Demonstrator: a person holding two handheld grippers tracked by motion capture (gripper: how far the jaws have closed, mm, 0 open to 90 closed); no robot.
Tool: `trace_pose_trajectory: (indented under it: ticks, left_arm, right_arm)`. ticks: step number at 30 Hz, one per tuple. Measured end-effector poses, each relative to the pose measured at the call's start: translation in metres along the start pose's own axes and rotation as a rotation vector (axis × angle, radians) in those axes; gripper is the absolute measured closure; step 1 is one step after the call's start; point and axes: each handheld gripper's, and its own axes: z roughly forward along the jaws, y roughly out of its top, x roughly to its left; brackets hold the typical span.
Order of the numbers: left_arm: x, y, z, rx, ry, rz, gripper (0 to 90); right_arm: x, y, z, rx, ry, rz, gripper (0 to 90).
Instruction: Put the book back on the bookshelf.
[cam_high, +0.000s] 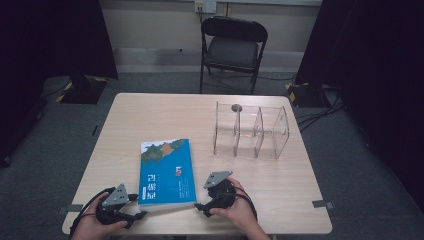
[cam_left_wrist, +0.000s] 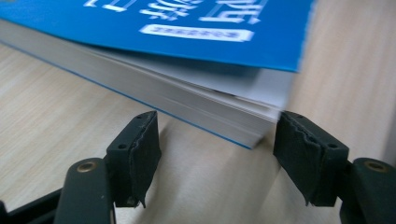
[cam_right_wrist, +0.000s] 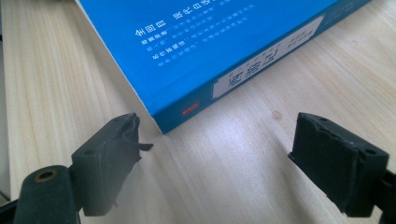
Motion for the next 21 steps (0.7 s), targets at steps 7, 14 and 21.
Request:
trace_pose_trajectory:
  ticks: [7,14,21]
  left_arm:
    - [-0.004,0.003,-0.001,0.022,-0.019,0.029,41.0]
    - [-0.004,0.006,-0.003,0.006,-0.018,-0.004,41.7]
    - [-0.001,0.012,-0.01,-0.019,-0.024,-0.011,44.0]
  right_arm:
    - [0.001,0.004,-0.001,0.007,0.013,-0.02,14.3]
    - [0.005,0.009,0.003,0.0,0.061,-0.045,14.3]
    - [0.012,0.017,0.006,0.021,0.092,-0.078,15.0]
